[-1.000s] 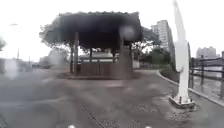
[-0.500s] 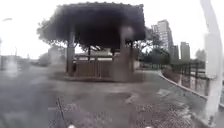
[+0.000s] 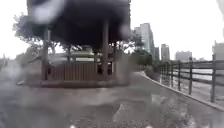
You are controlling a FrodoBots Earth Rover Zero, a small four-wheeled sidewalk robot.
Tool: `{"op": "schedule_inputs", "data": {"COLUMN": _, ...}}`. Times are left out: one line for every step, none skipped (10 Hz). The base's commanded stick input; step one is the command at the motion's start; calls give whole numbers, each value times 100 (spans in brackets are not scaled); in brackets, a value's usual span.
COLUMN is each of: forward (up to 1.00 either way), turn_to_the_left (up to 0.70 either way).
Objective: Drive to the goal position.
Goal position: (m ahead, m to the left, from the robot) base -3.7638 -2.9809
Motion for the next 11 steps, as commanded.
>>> {"op": "schedule_inputs", "data": {"forward": 100, "turn_to_the_left": -18}}
{"op": "schedule_inputs", "data": {"forward": 100, "turn_to_the_left": 0}}
{"op": "schedule_inputs", "data": {"forward": 100, "turn_to_the_left": -10}}
{"op": "schedule_inputs", "data": {"forward": 100, "turn_to_the_left": -28}}
{"op": "schedule_inputs", "data": {"forward": 100, "turn_to_the_left": -6}}
{"op": "schedule_inputs", "data": {"forward": 100, "turn_to_the_left": -23}}
{"op": "schedule_inputs", "data": {"forward": 0, "turn_to_the_left": -88}}
{"op": "schedule_inputs", "data": {"forward": 0, "turn_to_the_left": -42}}
{"op": "schedule_inputs", "data": {"forward": 0, "turn_to_the_left": -6}}
{"op": "schedule_inputs", "data": {"forward": 0, "turn_to_the_left": 0}}
{"op": "schedule_inputs", "data": {"forward": 0, "turn_to_the_left": 0}}
